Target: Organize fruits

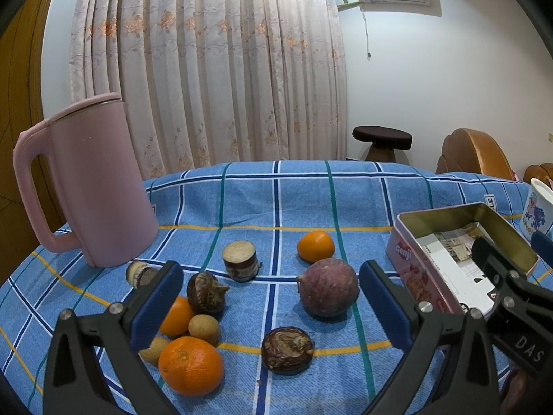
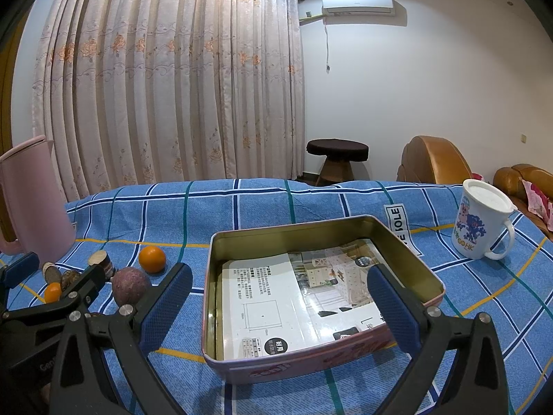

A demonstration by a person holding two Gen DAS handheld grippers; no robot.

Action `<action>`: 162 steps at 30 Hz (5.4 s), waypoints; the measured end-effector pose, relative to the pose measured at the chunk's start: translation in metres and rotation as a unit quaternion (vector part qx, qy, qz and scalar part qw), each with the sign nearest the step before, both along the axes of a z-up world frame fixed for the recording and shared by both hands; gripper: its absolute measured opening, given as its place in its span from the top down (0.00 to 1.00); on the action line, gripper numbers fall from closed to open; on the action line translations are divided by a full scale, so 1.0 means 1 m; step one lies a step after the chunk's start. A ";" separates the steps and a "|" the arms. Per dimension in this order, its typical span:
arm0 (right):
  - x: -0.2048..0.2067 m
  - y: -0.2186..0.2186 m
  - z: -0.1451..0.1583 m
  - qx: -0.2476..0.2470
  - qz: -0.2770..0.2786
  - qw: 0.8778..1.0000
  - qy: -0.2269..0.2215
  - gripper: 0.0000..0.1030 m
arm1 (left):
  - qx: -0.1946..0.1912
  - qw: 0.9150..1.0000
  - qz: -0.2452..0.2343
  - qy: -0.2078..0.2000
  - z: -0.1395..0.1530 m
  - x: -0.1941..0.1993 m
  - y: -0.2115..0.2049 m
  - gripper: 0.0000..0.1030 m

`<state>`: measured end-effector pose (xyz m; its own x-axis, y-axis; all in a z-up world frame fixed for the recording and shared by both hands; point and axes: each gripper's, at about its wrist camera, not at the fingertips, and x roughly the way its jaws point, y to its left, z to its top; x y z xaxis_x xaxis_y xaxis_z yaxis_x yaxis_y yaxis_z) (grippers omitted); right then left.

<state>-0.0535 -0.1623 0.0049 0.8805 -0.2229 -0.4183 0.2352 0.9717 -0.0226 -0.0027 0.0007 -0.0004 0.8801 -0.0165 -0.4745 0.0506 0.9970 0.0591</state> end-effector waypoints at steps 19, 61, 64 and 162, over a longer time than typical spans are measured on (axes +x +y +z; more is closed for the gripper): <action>0.000 0.000 -0.001 0.000 0.000 1.000 0.000 0.01 | -0.002 1.000 0.001 0.001 0.000 0.000 0.001 0.00; -0.001 0.017 -0.005 0.027 0.062 0.998 0.017 0.01 | 0.014 1.000 0.011 0.016 0.009 -0.026 0.046 0.00; 0.002 0.028 -0.008 0.065 0.112 0.991 0.038 0.01 | 0.042 0.999 0.025 0.010 0.012 -0.042 0.073 0.00; 0.047 -0.110 -0.024 0.093 0.080 0.981 0.151 0.57 | -0.047 0.962 -0.247 0.103 -0.009 0.011 -0.139 0.26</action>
